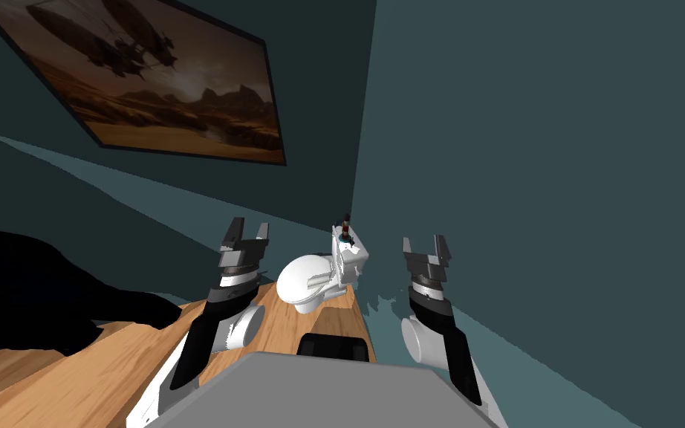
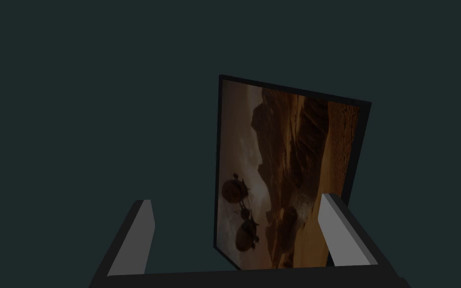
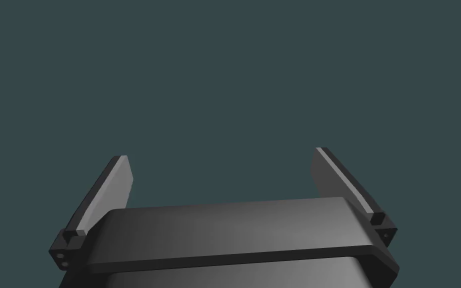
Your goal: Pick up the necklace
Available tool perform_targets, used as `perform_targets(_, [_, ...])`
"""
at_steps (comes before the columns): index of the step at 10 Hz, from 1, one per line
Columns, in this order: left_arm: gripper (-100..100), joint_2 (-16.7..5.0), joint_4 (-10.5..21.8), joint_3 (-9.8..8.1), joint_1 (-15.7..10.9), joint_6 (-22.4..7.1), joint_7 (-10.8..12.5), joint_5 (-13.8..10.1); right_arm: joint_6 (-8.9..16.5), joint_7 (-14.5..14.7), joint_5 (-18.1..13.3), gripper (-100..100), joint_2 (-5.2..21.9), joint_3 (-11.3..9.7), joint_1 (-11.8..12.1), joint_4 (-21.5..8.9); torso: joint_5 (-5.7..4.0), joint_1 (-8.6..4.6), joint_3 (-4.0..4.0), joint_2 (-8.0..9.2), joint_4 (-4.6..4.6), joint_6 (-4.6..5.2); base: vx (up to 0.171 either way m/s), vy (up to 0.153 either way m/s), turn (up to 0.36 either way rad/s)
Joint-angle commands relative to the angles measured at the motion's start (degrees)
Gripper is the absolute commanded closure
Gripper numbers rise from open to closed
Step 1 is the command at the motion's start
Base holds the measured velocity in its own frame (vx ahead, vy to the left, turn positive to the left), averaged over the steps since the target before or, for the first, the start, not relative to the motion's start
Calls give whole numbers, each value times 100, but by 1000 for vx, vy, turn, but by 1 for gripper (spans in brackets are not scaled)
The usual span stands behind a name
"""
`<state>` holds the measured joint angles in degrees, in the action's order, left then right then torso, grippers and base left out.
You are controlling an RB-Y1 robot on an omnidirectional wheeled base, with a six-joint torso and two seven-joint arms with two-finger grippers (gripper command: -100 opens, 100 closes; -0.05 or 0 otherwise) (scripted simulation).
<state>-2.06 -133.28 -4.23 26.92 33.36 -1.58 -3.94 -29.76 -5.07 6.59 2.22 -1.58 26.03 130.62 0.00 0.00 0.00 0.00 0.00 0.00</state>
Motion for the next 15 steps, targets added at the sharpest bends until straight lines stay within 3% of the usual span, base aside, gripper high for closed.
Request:
perform_targets(1, [0,0,0,0,0,0,0,0,-1,-83,65,-100,163,-40,-25,-99,0,0,0,0,0,0,13,-2,49])
perform_targets(5, [0,0,0,0,0,0,0,0,-10,-455,353,-100,429,-224,-133,-516,-1,-4,-11,-18,-4,-1,43,-7,64])
perform_targets(6, [0,0,0,0,0,0,0,0,-19,-664,515,-100,483,-326,-190,-737,-1,-3,-11,-19,-4,0,60,-6,124])
perform_targets(15, [0,0,0,0,1,0,0,0,-73,-1841,1430,-100,591,-903,-508,-1943,-1,-2,-15,-25,-6,0,61,-13,93])
